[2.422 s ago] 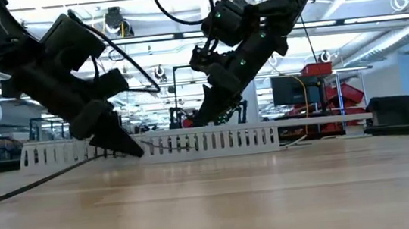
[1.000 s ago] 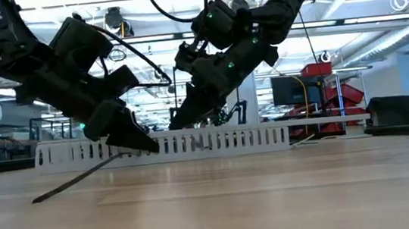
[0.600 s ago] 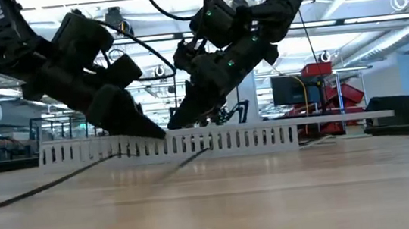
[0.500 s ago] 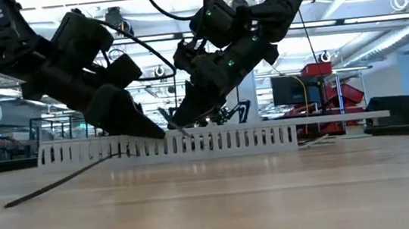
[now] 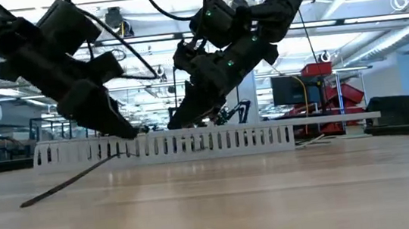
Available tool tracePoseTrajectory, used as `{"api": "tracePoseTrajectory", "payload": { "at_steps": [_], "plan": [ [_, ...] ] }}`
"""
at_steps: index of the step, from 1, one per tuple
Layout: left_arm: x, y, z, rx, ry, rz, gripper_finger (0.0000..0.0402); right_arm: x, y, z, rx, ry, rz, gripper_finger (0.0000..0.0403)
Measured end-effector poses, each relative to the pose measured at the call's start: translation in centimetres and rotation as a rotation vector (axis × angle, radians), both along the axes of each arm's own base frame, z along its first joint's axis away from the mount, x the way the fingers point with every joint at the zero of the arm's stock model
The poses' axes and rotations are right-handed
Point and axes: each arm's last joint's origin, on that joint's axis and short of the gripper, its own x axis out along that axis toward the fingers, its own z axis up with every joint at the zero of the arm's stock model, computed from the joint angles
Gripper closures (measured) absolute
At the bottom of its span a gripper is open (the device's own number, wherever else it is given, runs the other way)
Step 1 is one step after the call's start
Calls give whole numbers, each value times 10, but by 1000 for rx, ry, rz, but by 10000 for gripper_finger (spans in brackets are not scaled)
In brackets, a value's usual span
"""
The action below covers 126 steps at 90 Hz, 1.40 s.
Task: Ziptie cables
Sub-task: Close the cable duct
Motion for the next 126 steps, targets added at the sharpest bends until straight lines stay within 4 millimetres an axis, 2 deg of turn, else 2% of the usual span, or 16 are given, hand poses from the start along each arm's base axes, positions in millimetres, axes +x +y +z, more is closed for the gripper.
{"api": "tracePoseTrajectory", "payload": {
  "at_steps": [11,22,47,58,73,87,111,126],
  "plan": [
    [-2,-3,-10,-20,22,7,61,0,0,0,0,0,0,403],
    [5,-8,-12,-18,-28,-13,61,0,0,0,4,1,-4,403],
    [15,-9,-34,-11,-24,1,62,0,0,0,15,3,-13,403],
    [19,-8,-36,12,-54,29,65,0,-1,0,27,5,-26,403],
    [20,-9,-36,25,-64,30,90,0,-1,0,34,6,-32,403],
    [15,-11,-38,24,-59,26,111,0,-1,0,40,7,-37,403],
    [-1,-12,-45,-30,-93,69,119,0,-1,0,44,1,-41,403],
    [-3,-12,-46,-20,-98,60,149,1,0,0,68,-1,-40,403]
  ]
}}
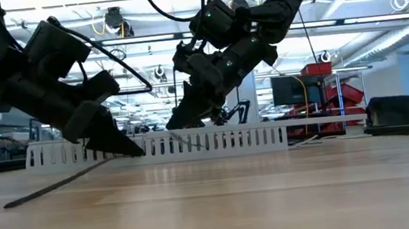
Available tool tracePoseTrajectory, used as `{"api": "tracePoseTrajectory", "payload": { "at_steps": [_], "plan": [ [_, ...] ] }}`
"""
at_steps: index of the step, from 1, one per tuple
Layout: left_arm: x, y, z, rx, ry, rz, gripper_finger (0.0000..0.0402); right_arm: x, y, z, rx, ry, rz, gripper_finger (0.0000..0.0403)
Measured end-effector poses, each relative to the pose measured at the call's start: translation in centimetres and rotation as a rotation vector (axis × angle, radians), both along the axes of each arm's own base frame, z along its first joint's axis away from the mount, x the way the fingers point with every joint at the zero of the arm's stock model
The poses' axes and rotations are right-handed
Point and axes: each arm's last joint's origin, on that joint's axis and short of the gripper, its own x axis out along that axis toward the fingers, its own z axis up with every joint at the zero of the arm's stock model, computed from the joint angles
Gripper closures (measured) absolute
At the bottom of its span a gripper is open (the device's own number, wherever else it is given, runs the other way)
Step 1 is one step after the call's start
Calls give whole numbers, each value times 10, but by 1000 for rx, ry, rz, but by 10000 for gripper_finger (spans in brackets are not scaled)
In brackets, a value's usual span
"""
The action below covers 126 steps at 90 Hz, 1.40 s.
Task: Ziptie cables
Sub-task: Close the cable duct
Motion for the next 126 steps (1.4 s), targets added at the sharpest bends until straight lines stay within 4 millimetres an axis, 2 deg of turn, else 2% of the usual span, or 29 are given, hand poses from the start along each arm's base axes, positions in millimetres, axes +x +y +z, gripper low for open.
{"api": "tracePoseTrajectory", "payload": {
  "at_steps": [18,35,44,56,70,84,92,109,126],
  "plan": [
    [-1,0,-1,17,8,-12,164,5,4,1,11,-63,-6,403],
    [0,0,0,32,5,-21,165,22,3,-8,10,-123,8,403],
    [0,0,0,34,4,-21,165,28,3,-6,3,-134,21,403],
    [1,0,1,40,-5,-25,166,26,5,10,-36,-150,41,403],
    [1,0,1,51,-9,-34,166,14,6,53,-84,-182,60,403],
    [1,0,2,50,-10,-35,166,-4,5,67,-163,-57,16,403],
    [2,0,2,51,-12,-36,166,-6,4,62,-163,-8,14,403],
    [9,-1,3,37,-16,-56,166,0,2,26,-167,91,7,403],
    [21,-1,-2,35,15,-53,166,8,0,15,-152,58,5,403]
  ]
}}
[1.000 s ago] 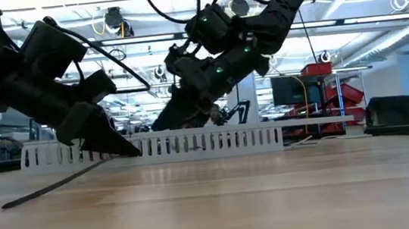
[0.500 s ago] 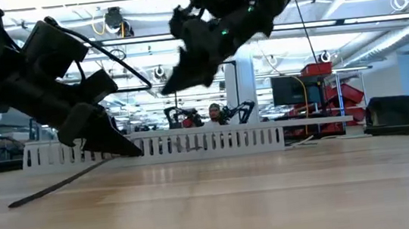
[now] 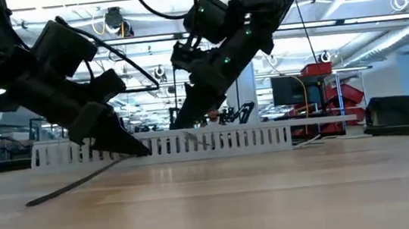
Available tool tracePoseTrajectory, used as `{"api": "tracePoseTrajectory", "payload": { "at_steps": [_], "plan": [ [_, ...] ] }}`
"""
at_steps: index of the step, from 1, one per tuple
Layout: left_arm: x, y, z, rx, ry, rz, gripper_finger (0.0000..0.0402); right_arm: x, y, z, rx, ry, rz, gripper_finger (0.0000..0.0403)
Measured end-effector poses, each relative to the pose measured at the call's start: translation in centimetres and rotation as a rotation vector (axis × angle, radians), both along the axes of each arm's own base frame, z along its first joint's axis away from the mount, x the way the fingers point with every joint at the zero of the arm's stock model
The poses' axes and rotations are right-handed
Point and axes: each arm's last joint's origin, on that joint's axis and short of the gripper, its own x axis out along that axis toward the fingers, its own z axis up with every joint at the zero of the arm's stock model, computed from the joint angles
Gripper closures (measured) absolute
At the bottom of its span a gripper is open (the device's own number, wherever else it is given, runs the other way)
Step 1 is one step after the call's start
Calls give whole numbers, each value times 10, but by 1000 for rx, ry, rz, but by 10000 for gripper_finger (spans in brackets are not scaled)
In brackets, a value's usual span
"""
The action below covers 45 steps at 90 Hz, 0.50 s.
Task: Ziptie cables
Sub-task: Close the cable duct
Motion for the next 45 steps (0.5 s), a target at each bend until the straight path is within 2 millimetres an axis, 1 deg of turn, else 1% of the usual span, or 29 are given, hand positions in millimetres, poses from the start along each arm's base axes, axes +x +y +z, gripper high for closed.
{"api": "tracePoseTrajectory", "payload": {
  "at_steps": [18,31,45],
  "plan": [
    [20,4,-1,8,-5,1,166,1,3,-1,9,-3,15,403],
    [22,5,4,20,-24,5,164,0,3,-2,12,13,16,403],
    [22,5,10,29,-46,1,141,-1,3,-2,13,17,15,403]
  ]
}}
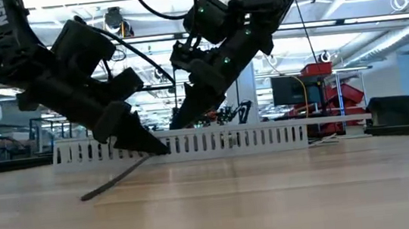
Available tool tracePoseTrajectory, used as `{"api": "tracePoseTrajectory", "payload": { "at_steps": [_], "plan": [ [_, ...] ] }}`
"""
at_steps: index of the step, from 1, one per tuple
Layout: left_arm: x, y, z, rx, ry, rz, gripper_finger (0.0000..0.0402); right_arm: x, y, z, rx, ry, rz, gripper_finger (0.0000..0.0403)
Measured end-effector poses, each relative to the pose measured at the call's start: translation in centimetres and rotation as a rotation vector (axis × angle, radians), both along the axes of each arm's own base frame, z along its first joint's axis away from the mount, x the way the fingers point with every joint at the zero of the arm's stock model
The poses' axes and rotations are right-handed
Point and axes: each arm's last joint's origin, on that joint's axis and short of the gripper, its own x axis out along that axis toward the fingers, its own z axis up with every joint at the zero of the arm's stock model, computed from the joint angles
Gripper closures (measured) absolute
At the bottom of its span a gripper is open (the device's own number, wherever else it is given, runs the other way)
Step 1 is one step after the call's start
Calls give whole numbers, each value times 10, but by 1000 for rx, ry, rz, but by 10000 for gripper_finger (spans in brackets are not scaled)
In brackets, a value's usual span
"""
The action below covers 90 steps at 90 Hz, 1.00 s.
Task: Ziptie cables
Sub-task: Close the cable duct
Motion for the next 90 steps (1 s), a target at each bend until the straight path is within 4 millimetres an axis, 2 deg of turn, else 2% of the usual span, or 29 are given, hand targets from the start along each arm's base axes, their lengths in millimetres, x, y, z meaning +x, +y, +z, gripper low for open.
{"api": "tracePoseTrajectory", "payload": {
  "at_steps": [14,29,57,68,79,90],
  "plan": [
    [1,0,2,-2,-18,3,119,2,1,0,-4,-18,-3,403],
    [1,0,3,-7,-26,-3,114,2,7,4,-46,-32,-23,403],
    [1,0,3,-45,-25,-49,111,-6,14,32,-70,-62,-12,403],
    [0,5,1,-134,2,-28,80,-7,14,36,-71,-68,-12,403],
    [-1,7,0,-138,11,-24,41,-8,14,36,-71,-65,-12,403],
    [1,7,3,-138,12,-23,28,-10,14,34,-64,-38,-18,403]
  ]
}}
